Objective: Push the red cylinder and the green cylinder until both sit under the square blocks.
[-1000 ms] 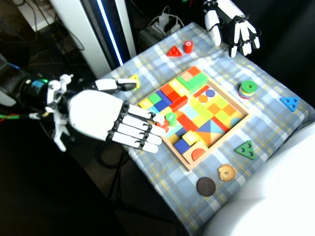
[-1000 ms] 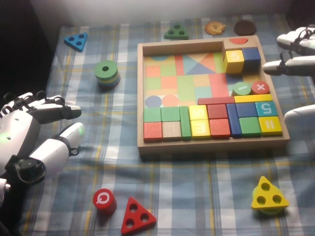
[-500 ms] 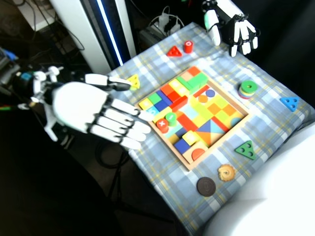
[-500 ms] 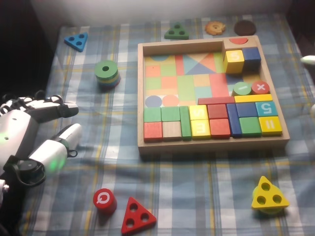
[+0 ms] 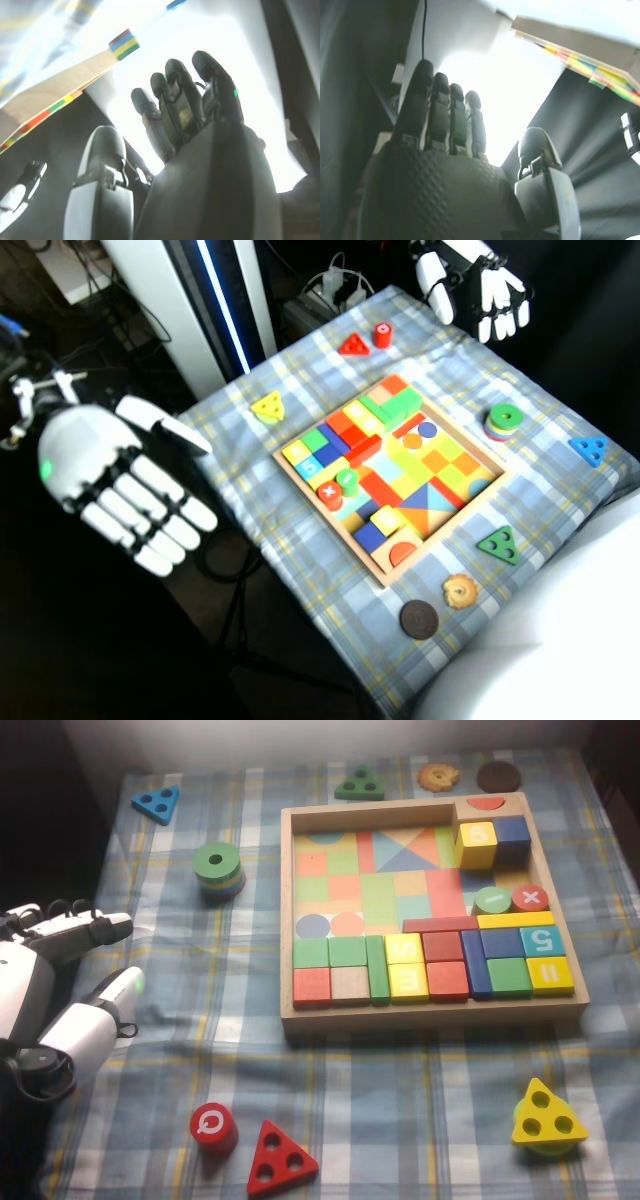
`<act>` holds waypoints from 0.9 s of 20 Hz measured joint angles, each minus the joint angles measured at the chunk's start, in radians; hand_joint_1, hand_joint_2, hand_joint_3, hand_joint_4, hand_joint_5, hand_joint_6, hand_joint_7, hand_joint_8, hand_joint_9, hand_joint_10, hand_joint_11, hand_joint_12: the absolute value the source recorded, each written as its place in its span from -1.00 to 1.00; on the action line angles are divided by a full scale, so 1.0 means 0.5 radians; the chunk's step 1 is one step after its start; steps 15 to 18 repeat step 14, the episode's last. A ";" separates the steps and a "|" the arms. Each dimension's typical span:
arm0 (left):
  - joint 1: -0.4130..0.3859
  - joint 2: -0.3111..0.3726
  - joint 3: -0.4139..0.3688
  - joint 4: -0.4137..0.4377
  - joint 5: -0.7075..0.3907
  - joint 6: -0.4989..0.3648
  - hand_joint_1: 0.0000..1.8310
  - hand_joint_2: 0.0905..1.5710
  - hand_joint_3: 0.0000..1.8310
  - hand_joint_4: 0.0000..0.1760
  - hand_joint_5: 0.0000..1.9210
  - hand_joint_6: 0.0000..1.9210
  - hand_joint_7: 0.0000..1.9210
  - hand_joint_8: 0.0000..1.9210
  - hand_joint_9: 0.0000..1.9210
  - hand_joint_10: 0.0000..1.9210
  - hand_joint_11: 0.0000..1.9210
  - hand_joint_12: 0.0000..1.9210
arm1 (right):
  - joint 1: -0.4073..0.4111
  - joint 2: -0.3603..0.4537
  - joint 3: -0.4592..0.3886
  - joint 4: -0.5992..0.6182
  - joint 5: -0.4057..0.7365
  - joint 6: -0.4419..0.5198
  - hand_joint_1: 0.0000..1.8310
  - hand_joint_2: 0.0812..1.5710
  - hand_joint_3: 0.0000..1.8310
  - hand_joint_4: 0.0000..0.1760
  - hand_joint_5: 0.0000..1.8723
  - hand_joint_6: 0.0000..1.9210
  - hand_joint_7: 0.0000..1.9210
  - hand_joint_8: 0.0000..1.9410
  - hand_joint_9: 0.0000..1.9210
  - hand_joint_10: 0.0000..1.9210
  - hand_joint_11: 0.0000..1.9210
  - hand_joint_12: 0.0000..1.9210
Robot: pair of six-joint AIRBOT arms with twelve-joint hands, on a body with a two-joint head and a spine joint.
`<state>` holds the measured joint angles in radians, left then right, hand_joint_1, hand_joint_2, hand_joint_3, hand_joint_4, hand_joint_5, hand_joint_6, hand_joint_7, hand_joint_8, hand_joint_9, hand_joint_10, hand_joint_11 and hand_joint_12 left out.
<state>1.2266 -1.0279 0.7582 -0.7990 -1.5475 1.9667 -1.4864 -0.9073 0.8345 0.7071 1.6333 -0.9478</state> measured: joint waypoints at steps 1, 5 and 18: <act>0.000 0.000 0.013 -0.014 0.011 0.002 -0.36 0.66 -1.00 -1.00 -0.32 -1.00 -0.42 -1.00 -0.51 -0.99 -1.00 -0.36 | 0.000 -0.043 0.005 0.051 0.003 0.000 -0.88 0.67 -0.99 -1.00 -0.63 -1.00 -0.63 -1.00 -0.60 -0.99 -0.61 -0.92; 0.041 0.000 -0.043 -0.003 -0.066 -0.002 -0.45 0.68 -1.00 -0.96 -0.30 -0.99 -0.41 -0.99 -0.52 -0.98 -1.00 -0.45 | 0.097 -0.240 0.114 0.069 -0.005 0.018 -0.56 0.69 -0.99 -1.00 -0.51 -0.98 -0.48 -0.97 -0.48 -0.97 -0.48 -0.88; 0.098 -0.048 0.005 -0.079 -0.134 -0.144 -0.36 0.68 -1.00 -1.00 -0.28 -1.00 -0.41 -1.00 -0.50 -0.99 -1.00 -0.28 | 0.100 -0.311 0.185 0.069 -0.002 0.204 -0.63 0.70 -1.00 -1.00 -0.39 -0.99 -0.36 -0.99 -0.39 -0.99 -0.47 -0.88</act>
